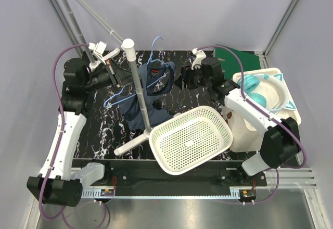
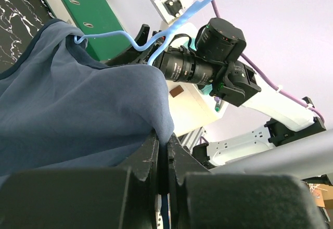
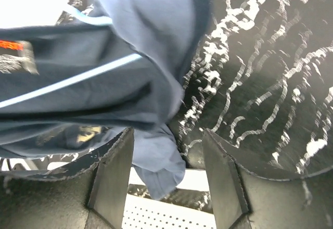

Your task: Remove the tank top from the hanger

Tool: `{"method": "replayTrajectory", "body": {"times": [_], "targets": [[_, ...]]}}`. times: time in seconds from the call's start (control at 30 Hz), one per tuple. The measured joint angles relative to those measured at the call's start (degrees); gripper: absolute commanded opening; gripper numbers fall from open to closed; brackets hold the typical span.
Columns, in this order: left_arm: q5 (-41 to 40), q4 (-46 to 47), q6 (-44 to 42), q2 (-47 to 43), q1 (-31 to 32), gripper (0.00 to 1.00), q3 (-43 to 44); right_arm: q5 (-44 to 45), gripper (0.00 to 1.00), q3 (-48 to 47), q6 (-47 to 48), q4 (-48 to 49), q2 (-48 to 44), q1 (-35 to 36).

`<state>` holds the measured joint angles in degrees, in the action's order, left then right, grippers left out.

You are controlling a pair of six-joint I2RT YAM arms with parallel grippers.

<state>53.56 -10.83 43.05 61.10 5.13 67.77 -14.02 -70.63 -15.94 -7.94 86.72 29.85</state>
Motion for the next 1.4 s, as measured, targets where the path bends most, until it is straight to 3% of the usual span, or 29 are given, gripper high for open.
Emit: {"method": "replayTrajectory", "body": {"times": [0.3, 0.53, 0.63, 0.67, 1.1, 1.33, 1.4], "targets": [[0.0, -0.2, 0.8, -1.4, 0.0, 0.00, 0.0, -1.4, 0.49, -2.9, 0.1, 5.3, 5.1, 1.2], [0.4, 1.1, 2.4, -1.7, -0.2, 0.00, 0.0, 2.4, 0.34, -3.2, -0.4, 8.7, 6.3, 1.2], [0.5, 1.6, 3.0, -1.7, -0.3, 0.00, 0.0, 3.4, 0.14, -4.5, -0.4, 9.8, 7.0, 1.2], [0.6, 1.6, 3.1, -1.7, -0.3, 0.00, 0.0, 4.0, 0.00, -5.0, -0.5, 10.0, 7.3, 1.2], [1.9, 1.0, 2.1, -1.9, -1.2, 0.00, 0.0, 17.9, 0.00, -14.1, 0.0, 4.0, 9.9, 1.0], [3.8, 3.0, 2.7, -3.2, -1.6, 0.00, -0.5, 15.9, 0.00, -17.2, -0.3, 0.1, 12.7, -1.3], [4.3, 4.4, 3.6, -3.4, -1.6, 0.00, -1.2, 13.0, 0.21, -17.2, -0.7, -0.8, 13.4, -1.9]]}}
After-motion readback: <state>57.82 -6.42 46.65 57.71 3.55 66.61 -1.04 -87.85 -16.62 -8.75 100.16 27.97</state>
